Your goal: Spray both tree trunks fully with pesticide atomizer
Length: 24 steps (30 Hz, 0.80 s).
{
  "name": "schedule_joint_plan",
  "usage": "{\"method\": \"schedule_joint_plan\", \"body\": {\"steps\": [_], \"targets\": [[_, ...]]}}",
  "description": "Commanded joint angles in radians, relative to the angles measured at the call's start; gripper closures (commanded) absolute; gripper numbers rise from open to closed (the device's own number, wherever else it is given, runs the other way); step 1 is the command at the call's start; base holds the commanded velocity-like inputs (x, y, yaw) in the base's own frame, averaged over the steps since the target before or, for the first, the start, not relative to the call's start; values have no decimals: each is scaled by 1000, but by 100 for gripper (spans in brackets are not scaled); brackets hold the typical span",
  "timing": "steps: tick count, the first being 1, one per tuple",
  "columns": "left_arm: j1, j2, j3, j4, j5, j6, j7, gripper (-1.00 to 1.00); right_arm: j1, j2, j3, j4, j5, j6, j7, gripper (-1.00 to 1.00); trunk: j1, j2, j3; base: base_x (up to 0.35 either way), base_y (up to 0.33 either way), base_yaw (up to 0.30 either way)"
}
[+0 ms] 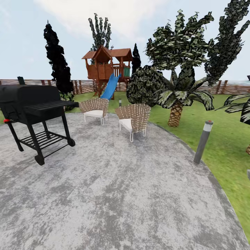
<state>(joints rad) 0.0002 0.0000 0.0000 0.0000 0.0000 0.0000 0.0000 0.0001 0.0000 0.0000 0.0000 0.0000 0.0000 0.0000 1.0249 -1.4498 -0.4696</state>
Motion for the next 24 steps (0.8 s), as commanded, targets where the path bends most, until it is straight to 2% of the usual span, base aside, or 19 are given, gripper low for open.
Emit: {"method": "schedule_joint_plan", "body": {"steps": [1, 6, 13, 18, 24], "targets": [[0, 0, 0, 0, 0, 0, 0, -100, 0, 0, 0, 0, 0, 0, 0, -100, 0, 0, 0, 0, 0, 0], [1, -2, -2, 26, -2, -1, -5, -100, -3, 27, 3, -25, 0, -2, -5, -100, 0, 0, 0, 0, 0, 0], [-1, 3, -3, 13, -5, -10, -4, -100, -3, 31, -1, -59, 0, -17, -5, -100, 0, 0, 0, 0, 0, 0], [-2, 29, -2, -15, -7, -38, 1, -100, -3, 25, 0, -59, 1, -45, -6, -100, 0, 0, 0, 0, 0, 0], [-13, 63, 1, -49, -5, -72, 10, -100, -3, -3, -3, -70, 0, -78, -6, -100, 0, 0, 0, 0, 0, 0]]}}
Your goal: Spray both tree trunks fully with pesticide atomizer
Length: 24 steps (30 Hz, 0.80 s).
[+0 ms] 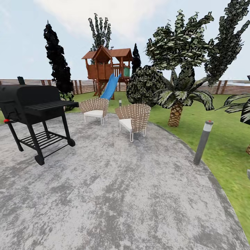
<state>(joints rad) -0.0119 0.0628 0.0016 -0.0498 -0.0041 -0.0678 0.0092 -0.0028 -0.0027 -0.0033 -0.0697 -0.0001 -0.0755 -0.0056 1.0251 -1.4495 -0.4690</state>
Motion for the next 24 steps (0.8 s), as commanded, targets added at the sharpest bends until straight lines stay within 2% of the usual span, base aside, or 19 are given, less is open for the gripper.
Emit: {"method": "schedule_joint_plan", "body": {"steps": [1, 6, 7, 9, 13, 16, 18, 24], "targets": [[-6, 6, 0, -5, 0, -9, 1, -100, -1, -6, -1, -6, 0, -9, -1, -100, 0, 0, -1, 0, 0, 0], [-35, 34, 0, -33, 1, -37, 1, -100, -3, -11, -2, -34, -2, -37, -1, -100, 0, 0, -1, 0, 0, 0], [-120, 40, -1, -100, 1, -234, 1, -100, -5, -10, -2, -291, -2, -311, -1, -100, 0, 0, -1, 0, 0, 0], [-155, 39, -1, -113, 1, -234, 1, -100, -11, -10, -1, -352, -1, -313, -1, -100, 0, 0, -1, 0, 0, 0], [-194, 34, 0, -158, 5, -234, 2, -100, -55, -10, -1, -399, -2, -316, -1, -100, 0, 0, -1, 0, 0, 0], [-204, 30, -1, -195, 5, -235, -1, -100, -113, -7, -2, -394, -6, -315, -1, -100, 0, 0, -1, 0, 0, 0], [-205, 26, -3, -205, 1, -235, -3, -100, -130, -5, -2, -389, -6, -314, -1, -100, 0, 0, -1, 0, 0, 0], [-201, 16, -10, -214, -5, -234, -9, -100, -147, -2, -1, -365, -5, -313, 1, -100, 0, 0, -1, 0, 0, 0]]}}
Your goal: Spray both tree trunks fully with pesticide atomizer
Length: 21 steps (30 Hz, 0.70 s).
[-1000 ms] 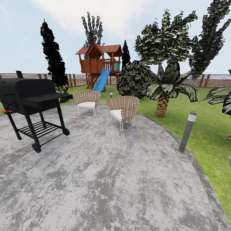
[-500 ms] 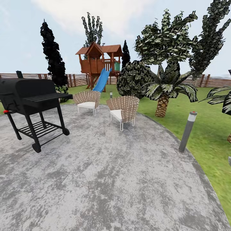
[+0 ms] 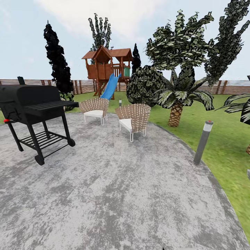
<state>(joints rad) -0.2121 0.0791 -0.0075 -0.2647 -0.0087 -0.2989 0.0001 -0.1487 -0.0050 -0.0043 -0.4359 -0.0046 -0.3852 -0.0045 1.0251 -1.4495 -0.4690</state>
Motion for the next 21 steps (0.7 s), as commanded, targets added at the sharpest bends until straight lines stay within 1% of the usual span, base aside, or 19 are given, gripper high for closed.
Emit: {"method": "schedule_joint_plan", "body": {"steps": [1, 5, 10, 14, 19, 21], "targets": [[0, 0, -1, 0, -1, -3, 1, -100, -2, 0, -1, 9, 0, -3, 0, -100, 0, -1, -1, 0, 0, 0], [1, 4, 1, 0, -2, -3, 4, -100, -3, -4, -2, 28, 0, -3, 0, -100, 0, -1, -1, 0, 0, 0], [6, 9, -3, 1, 0, -3, -14, -100, -3, -5, -2, 32, 1, -3, 0, -100, 0, -1, -1, 0, 0, 0], [5, 2, -3, 3, -3, -4, -25, -100, -3, -9, -3, 29, 1, -4, 0, -100, 0, -1, -1, 0, 0, 0], [5, 4, -5, 2, -2, -5, -27, -100, -3, -10, -3, 26, 1, -4, -1, -100, 0, -1, -1, 0, 0, -4], [5, 4, -6, 1, -2, -5, -28, -100, -3, -11, -3, 26, 1, -4, -1, -100, 0, -1, -1, 0, 0, -103]]}}
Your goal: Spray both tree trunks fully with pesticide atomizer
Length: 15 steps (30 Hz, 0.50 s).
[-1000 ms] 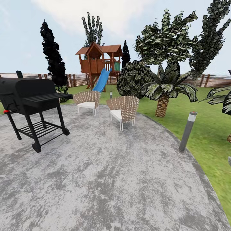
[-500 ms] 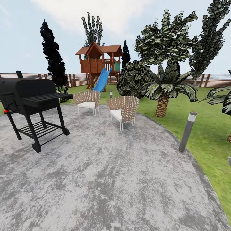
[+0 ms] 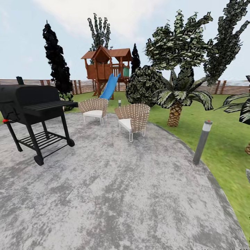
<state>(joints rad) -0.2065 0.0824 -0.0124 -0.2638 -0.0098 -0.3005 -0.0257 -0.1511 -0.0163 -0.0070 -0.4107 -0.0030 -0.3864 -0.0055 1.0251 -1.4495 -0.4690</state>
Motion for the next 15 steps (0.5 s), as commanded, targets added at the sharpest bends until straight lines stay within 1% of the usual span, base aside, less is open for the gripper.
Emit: {"method": "schedule_joint_plan", "body": {"steps": [1, 5, 11, 15], "targets": [[-1, -1, -1, 0, -1, -3, -2, -100, -1, 0, -1, 1, -1, -3, -1, -100, 0, -1, -1, 0, 0, -176], [-1, -1, 3, 3, -2, -3, 0, -100, -1, -3, -1, 0, -1, -3, -1, -100, 0, -1, -1, 0, 0, -251], [-1, 7, 12, 7, 5, -4, 4, -100, -1, -4, -1, 0, -2, -2, 1, -100, 0, -1, -1, 0, 0, -291], [-1, 6, 13, 4, 7, -4, 4, -100, -1, -5, -1, 1, -2, -2, 1, -100, 0, -1, -1, 0, 0, -299]]}}
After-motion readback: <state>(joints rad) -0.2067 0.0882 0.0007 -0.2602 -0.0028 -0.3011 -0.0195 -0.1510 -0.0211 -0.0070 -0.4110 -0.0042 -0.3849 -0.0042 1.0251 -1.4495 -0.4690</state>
